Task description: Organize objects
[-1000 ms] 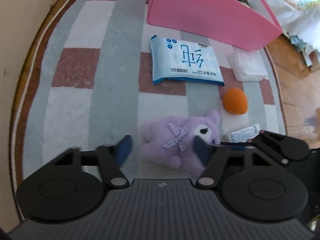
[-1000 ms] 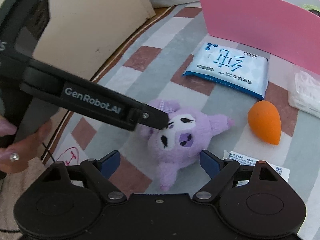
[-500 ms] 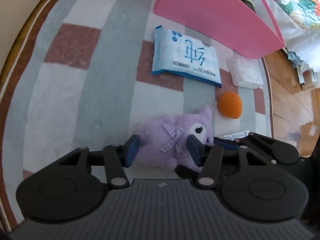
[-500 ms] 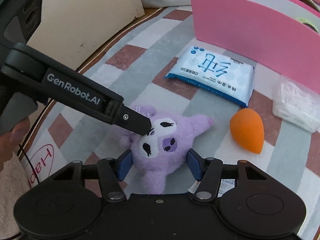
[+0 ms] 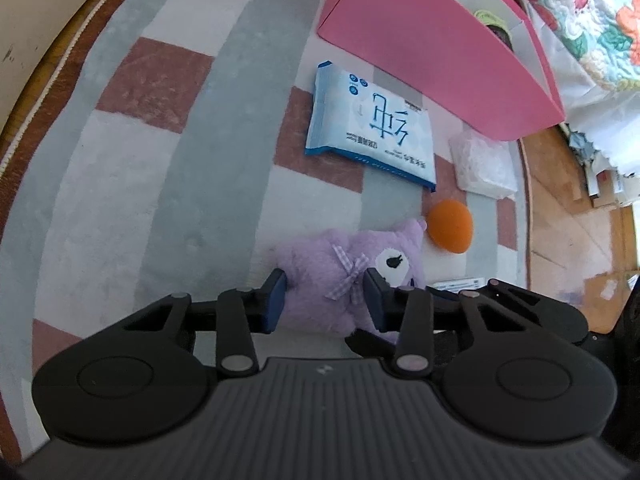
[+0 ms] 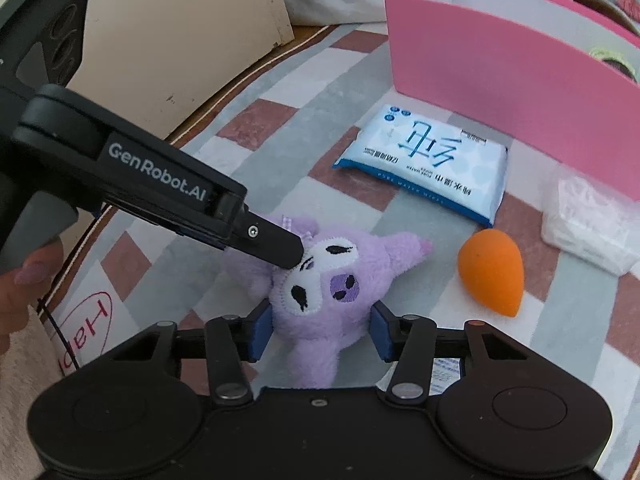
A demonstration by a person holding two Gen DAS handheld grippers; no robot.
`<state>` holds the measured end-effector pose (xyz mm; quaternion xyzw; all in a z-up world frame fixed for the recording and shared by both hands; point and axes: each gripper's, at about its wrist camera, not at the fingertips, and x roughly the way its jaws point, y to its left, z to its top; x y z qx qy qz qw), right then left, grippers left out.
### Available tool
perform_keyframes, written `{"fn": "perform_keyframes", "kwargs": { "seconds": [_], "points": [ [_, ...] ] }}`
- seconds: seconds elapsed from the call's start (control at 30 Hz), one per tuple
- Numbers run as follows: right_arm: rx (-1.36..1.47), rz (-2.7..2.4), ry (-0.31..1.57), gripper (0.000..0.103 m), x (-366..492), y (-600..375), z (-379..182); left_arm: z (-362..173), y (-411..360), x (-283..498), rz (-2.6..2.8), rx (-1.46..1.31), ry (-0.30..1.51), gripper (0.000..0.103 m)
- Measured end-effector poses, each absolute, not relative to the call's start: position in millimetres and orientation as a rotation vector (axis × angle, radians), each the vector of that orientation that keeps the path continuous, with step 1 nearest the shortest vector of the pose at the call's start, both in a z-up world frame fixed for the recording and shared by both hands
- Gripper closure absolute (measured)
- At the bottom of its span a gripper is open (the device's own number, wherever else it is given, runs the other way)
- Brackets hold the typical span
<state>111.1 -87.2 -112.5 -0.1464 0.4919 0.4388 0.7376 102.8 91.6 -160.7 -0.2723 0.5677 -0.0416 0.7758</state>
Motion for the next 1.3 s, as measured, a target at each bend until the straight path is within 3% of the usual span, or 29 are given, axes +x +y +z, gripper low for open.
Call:
{"fn": "perform_keyframes", "kwargs": {
  "seconds": [0.9,1.3],
  "points": [
    [-0.397,0.985,0.916,0.046,112,-131,-45,-84,44,84,-0.249,-0.435,1.008,0.063],
    [-0.409,0.969,0.956,0.044,120,-145,-5,-40,19,89,-0.276,-0.362,1.031,0.063]
  ]
}}
